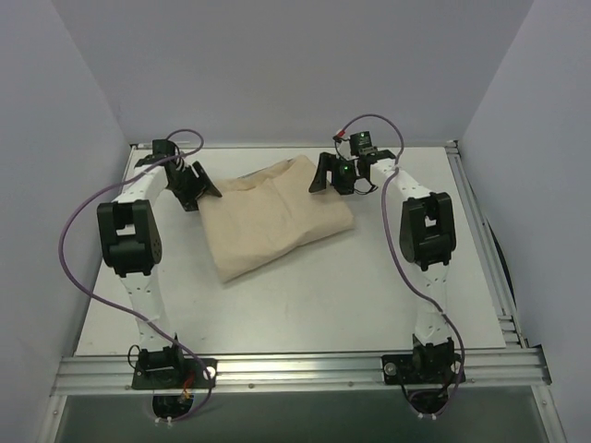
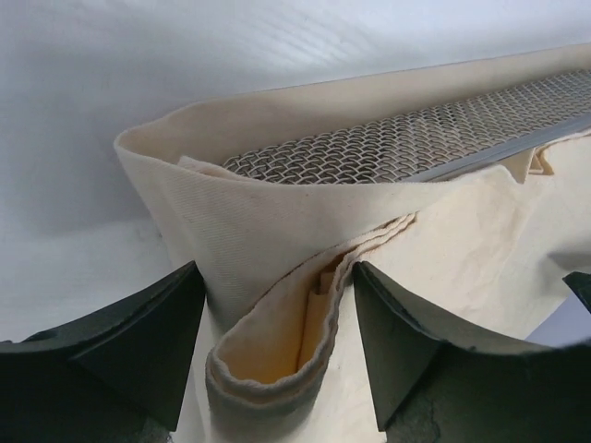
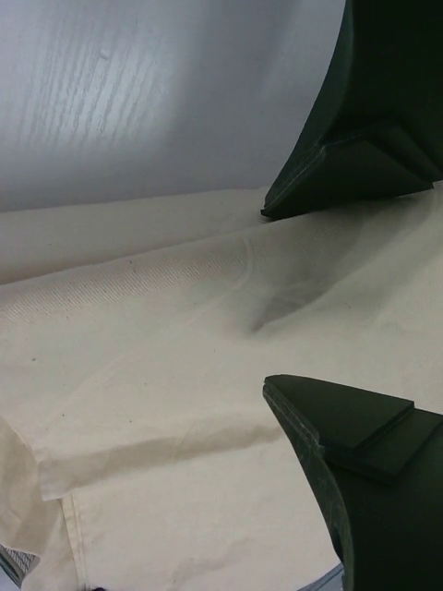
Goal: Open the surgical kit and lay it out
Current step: Move the surgical kit at the center of the board.
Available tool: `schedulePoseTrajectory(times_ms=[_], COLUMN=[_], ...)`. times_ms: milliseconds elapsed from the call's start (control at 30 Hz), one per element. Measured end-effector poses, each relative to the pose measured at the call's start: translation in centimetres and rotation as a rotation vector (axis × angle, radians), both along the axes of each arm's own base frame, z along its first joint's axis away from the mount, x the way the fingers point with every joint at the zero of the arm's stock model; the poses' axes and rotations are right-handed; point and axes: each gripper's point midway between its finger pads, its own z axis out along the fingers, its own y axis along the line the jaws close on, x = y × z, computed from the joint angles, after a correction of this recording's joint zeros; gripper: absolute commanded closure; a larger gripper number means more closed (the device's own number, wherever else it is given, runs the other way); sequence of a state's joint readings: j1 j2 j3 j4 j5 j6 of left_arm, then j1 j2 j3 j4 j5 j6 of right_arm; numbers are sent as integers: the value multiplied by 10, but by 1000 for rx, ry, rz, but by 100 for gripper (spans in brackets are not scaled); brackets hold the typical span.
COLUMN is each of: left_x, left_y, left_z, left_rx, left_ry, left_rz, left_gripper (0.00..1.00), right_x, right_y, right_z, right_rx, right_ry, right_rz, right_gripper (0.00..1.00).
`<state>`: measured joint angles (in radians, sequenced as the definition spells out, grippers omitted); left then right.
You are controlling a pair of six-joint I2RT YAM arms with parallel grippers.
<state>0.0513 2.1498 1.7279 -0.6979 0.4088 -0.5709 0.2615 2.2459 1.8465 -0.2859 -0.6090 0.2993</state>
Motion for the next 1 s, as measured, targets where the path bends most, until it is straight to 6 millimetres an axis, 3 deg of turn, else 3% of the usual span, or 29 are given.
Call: schedulePoseTrajectory(times_ms=[133,300,400,667,900,1000], left_x=[20,52,71,92,100,99], left_y=[-6,-32,-48,-71,-84,-85], left_z=[1,7,7,4,2,3], left_rx=[-1,12,1,-124,-186,-190], left_ry=[-30,-99,-139,-170,-181,-180], left_rz=[-27,-99,-124,-105,-105,-107], left_gripper=[30,30,30,30,26,25], right_x=[-3,-24,-29,-20,3,15], right_y=[-10,-27,-37,-58,-69,-69], right_z=[-16,-46,-45,-42,-25,-11], right_rx=[19,47,58,54,44,47], right_ry=[42,155,180,191,142,94], right_rz=[-42,-111,-144,-208,-238,-228], right_gripper=[41,43,43,42,24,21])
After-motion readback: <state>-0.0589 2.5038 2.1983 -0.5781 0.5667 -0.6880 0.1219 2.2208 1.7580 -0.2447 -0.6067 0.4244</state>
